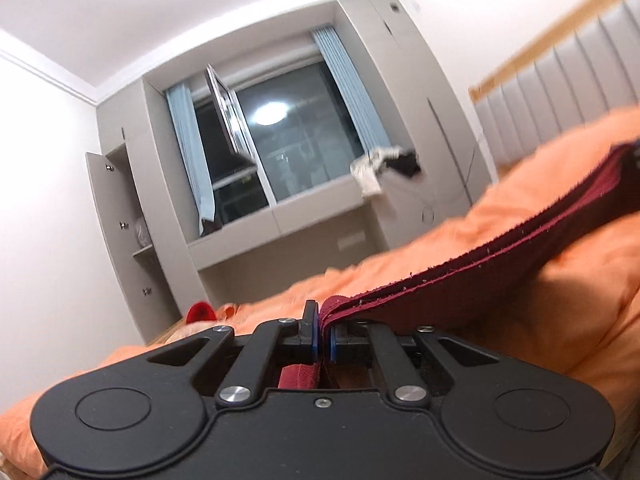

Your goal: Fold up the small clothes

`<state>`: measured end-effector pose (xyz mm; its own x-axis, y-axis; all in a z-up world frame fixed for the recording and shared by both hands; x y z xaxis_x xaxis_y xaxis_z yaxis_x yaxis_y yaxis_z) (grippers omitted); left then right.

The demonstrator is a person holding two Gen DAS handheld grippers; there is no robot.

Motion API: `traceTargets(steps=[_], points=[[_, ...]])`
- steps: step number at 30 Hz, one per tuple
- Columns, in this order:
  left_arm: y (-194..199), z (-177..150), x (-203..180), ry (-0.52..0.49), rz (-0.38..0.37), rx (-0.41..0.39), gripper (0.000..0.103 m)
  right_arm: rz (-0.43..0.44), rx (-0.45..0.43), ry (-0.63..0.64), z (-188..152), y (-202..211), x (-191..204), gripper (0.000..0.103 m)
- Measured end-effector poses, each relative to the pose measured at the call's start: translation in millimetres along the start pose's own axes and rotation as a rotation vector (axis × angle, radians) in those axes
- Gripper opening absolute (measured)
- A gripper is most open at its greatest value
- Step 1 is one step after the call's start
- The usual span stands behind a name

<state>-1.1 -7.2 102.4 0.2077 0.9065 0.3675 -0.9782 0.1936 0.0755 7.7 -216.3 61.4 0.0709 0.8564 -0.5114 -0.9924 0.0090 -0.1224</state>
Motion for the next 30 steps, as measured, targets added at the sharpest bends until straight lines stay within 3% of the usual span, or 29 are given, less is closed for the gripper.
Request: traceTargets(steps=[5, 11, 21, 30], points=[[24, 25, 8, 0.065, -0.020, -0.044, 0.005, -0.018, -0.027, -0.008, 18, 4, -8, 0.006], [-11, 40, 17, 0.075, -0.007, -0.048, 0.005, -0.034, -0.058, 0.007, 21, -44, -10, 0.006], [-153, 63, 40, 0.054, 0.021, 0.024, 0.006, -0.012, 0.000, -0.002, 19, -189, -20, 0.006], [-309, 34, 51, 0.091, 0.028, 0.213, 0.006, 0.091, 0.202, -0.131, -34, -331, -10, 0.007]])
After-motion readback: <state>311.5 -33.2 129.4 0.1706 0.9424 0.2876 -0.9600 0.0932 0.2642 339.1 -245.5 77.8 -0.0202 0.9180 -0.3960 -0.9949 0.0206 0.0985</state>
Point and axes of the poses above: each gripper's, at about its wrist camera, not at the fingertips, and y roughly against the way its jaws point, x to its left, z to its top, the point moved 1 cm from there along -y, roughly the way its jaws point, and after that the axes turned 5 degrees about -z, right-handed, at the moved point
